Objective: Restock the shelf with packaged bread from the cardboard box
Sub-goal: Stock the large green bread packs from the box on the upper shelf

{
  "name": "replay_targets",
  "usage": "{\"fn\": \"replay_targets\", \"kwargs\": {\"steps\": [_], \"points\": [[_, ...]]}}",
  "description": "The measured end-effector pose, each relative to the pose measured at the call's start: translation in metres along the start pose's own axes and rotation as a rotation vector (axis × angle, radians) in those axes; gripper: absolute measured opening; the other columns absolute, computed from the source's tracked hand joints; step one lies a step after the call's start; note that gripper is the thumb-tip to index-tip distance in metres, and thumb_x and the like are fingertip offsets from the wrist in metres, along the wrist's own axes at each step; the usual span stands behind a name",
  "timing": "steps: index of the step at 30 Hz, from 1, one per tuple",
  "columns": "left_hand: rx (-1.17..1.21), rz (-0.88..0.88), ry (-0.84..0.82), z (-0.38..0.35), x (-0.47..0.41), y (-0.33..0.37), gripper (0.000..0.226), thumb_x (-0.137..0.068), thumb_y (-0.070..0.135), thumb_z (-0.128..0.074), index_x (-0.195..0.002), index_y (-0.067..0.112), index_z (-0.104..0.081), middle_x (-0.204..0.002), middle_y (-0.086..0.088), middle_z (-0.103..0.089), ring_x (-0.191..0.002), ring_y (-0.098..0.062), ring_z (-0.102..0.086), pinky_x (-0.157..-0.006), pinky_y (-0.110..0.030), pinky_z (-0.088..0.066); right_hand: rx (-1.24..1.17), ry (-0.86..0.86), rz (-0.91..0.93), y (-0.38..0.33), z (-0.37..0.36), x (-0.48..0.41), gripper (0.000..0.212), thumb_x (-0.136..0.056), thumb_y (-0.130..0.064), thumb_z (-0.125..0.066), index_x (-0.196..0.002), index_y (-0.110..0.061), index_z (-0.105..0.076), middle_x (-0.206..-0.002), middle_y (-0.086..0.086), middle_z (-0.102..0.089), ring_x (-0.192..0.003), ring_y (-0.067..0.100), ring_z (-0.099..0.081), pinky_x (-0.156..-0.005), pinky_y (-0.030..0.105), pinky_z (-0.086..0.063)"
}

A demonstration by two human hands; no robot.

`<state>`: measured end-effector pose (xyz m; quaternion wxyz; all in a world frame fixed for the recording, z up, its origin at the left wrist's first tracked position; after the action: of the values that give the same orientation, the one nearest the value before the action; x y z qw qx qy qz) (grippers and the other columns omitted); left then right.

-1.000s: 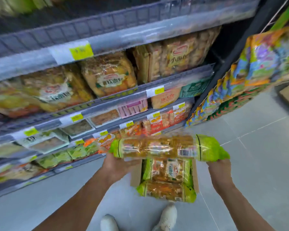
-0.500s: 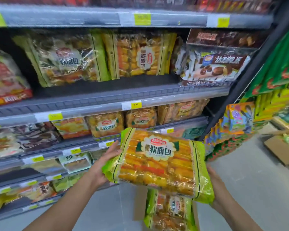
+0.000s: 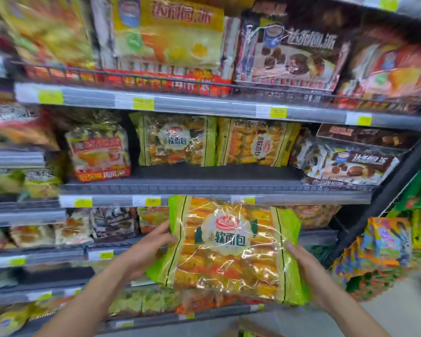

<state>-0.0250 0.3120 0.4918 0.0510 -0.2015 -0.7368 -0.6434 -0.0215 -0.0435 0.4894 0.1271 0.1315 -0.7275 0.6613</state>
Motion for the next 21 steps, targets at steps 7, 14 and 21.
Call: {"fn": "replay_targets", "kwargs": {"steps": [7,14,21], "points": [[-0.212,-0.072,0.13,0.073,0.023,0.014,0.12,-0.057,0.064,-0.089,-0.155,0.043,-0.021,-0.155,0.002,-0.043,-0.136,-0.023,-0.047,-0.109,-0.055,-0.042,0.287,-0.067,0.191,-0.033,-0.067,-0.003,0.108,-0.071,-0.047,-0.082,-0.157,-0.018,-0.024,-0.159,0.003,-0.033,-0.144,0.026,-0.035,-0.116,0.043,-0.028],[-0.192,-0.196,0.245,0.103,0.037,0.044,0.07,-0.078,0.033,-0.083,-0.138,0.023,-0.048,-0.112,0.016,-0.063,-0.1,-0.001,-0.062,-0.09,-0.022,-0.048,0.439,-0.122,0.285,-0.049,-0.107,-0.026,0.114,-0.051,-0.069,-0.088,-0.146,-0.025,-0.042,-0.15,-0.001,-0.048,-0.134,0.02,-0.05,-0.112,0.048,-0.04],[-0.262,-0.255,0.39,0.127,0.044,0.071,0.075,-0.071,0.051,-0.083,-0.136,0.026,-0.055,-0.123,0.01,-0.068,-0.109,-0.011,-0.065,-0.1,-0.035,-0.05,0.443,-0.09,0.323,-0.09,-0.144,-0.05,0.118,-0.065,-0.053,-0.081,-0.157,-0.012,-0.019,-0.163,0.007,-0.025,-0.146,0.028,-0.031,-0.115,0.044,-0.03]]}}
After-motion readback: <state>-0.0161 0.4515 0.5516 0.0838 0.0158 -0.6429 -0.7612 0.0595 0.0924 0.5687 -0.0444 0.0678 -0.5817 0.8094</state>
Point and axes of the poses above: each hand's wrist, its own x-axis away from the middle knuckle, its own z-axis out of the back of the hand, y = z × x, the point moved 6 cm from there along -x, towards the middle knuckle
